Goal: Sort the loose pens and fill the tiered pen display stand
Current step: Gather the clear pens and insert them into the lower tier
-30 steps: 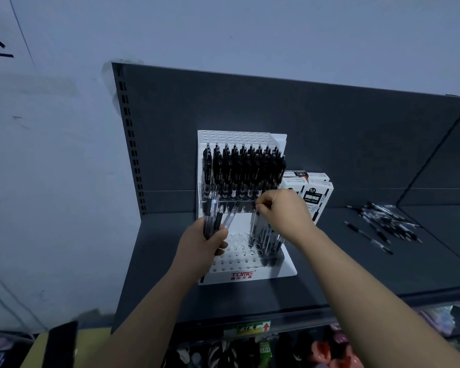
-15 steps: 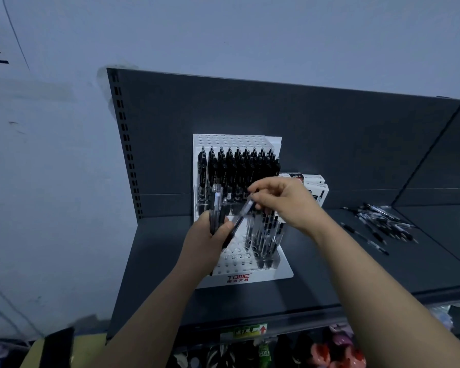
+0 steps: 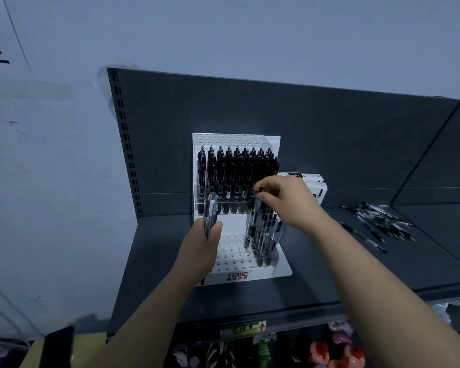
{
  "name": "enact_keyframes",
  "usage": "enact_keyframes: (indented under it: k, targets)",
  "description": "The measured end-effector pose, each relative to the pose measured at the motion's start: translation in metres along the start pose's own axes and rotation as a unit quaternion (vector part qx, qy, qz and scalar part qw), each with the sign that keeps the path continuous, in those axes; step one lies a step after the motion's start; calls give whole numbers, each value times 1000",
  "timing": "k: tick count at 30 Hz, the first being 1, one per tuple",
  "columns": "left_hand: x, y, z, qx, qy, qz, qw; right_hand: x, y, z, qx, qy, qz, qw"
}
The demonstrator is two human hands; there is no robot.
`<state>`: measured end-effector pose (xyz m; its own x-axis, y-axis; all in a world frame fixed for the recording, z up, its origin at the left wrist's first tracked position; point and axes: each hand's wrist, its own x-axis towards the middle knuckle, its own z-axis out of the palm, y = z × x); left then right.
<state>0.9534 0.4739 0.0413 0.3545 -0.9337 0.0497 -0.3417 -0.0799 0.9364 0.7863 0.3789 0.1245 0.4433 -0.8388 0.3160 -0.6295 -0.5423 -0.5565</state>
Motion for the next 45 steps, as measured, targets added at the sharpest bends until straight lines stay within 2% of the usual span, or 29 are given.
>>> enact_keyframes:
  k: [7,11,15,18,22,26,29,32,35,38,41,43,45]
  targets:
    - [-2,1,-3,12,0,20,1000,-7,5,14,-83,-52,12,995]
    - [-3,1,-3,-34,8,17,999,-10,5,20,-123,-67,18,990]
    - [-5,0,-3,-8,7,27,1000,-9,1,19,-129,-68,9,989]
    - [-5,1,-2,-31,-10,29,999,-8,0,17,-130,-60,10,990]
    - [-7,7,-1,-94,-33,31,995,-10,-7,13,-46,-30,-8,998]
    - [-8,17,3,-117,-61,30,991,-15,-17,13,22,-101,-9,995]
    - [-11,20,5,-124,-75,29,989,-14,-15,13,88,-118,30,989]
    - [-9,16,4,-124,-72,10,990,-13,-11,3,162,-93,74,980]
    - [-6,8,-1,-102,-30,-12,994,-12,-6,-14,215,-38,92,971]
    - [-8,1,-4,-49,3,-1,999,-11,-1,-23,133,17,67,989]
    - [-9,0,-3,50,19,32,998,-12,1,-19,34,4,40,999]
    - [-9,1,-1,47,18,15,999,-12,1,-12,-16,-14,25,999]
    - [-9,2,2,-6,12,-25,1000,-14,2,-5,-36,-35,23,998]
